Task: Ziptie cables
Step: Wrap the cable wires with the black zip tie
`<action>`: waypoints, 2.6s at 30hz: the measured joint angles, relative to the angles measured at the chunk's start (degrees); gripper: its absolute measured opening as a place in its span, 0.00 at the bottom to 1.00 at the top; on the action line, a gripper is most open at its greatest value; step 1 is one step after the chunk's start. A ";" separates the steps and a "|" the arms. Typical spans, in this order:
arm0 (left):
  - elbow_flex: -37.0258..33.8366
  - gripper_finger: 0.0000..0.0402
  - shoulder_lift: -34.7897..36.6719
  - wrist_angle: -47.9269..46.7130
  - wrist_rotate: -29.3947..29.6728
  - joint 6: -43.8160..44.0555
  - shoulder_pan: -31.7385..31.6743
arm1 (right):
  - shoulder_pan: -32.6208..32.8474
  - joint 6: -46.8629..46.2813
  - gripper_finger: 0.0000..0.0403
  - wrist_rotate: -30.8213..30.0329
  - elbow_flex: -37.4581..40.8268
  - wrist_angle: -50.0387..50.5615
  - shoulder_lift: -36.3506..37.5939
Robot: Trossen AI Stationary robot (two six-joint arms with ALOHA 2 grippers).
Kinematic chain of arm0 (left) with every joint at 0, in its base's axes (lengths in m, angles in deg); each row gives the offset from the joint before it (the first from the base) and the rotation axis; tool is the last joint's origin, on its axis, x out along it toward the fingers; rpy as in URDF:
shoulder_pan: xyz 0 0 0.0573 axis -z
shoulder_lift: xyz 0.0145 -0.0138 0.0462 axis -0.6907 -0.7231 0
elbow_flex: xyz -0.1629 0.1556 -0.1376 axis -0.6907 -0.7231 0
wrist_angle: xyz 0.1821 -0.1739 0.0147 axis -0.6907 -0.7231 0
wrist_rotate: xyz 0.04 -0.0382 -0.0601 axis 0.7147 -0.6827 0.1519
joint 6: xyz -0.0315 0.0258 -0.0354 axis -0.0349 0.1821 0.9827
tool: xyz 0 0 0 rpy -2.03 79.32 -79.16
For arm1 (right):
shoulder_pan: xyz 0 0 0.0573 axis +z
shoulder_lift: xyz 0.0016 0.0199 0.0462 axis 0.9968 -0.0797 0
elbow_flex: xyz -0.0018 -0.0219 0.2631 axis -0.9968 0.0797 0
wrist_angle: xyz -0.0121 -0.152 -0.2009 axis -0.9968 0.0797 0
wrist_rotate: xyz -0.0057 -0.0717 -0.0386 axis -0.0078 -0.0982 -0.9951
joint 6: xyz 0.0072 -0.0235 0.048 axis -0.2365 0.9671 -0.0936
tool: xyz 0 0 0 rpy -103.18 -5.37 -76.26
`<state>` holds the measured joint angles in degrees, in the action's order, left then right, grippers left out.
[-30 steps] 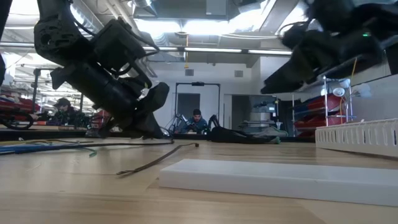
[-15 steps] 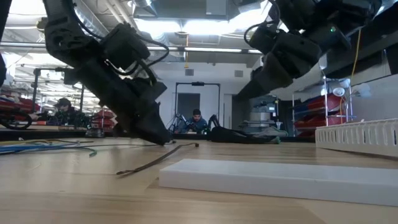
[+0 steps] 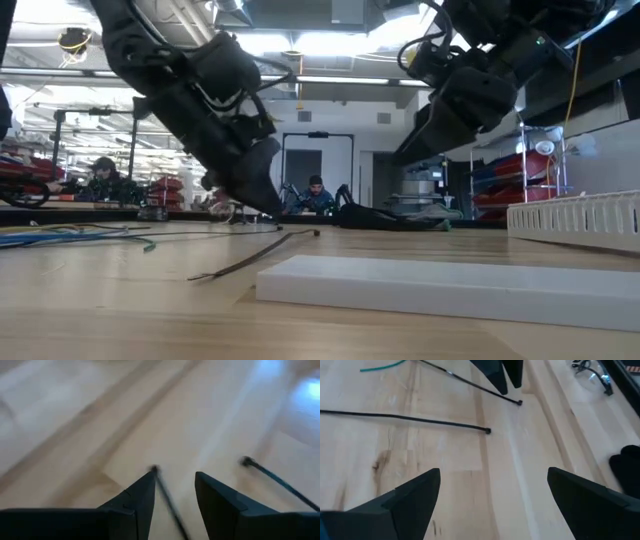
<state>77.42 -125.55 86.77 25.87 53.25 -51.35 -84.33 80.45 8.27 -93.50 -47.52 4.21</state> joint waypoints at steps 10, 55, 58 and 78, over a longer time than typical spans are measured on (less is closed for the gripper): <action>0.02 0.31 -8.29 8.98 0.51 -1.39 -2.51 | 0.00 -0.01 0.88 0.01 0.00 -0.05 -0.01; -0.01 0.00 23.96 13.60 -3.84 -6.59 12.73 | 0.00 -1.07 0.88 10.20 0.81 -41.29 -10.55; -0.01 0.00 23.95 14.00 -4.07 -6.48 13.13 | 0.00 0.83 0.87 13.61 -3.86 -44.56 -17.05; -0.01 0.00 23.92 17.30 -5.19 -7.07 15.20 | 0.07 2.33 0.42 24.84 -20.15 -46.17 -26.82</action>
<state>77.41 -101.63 104.07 20.68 46.18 -36.16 -84.26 82.79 33.10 -113.66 -93.69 -22.61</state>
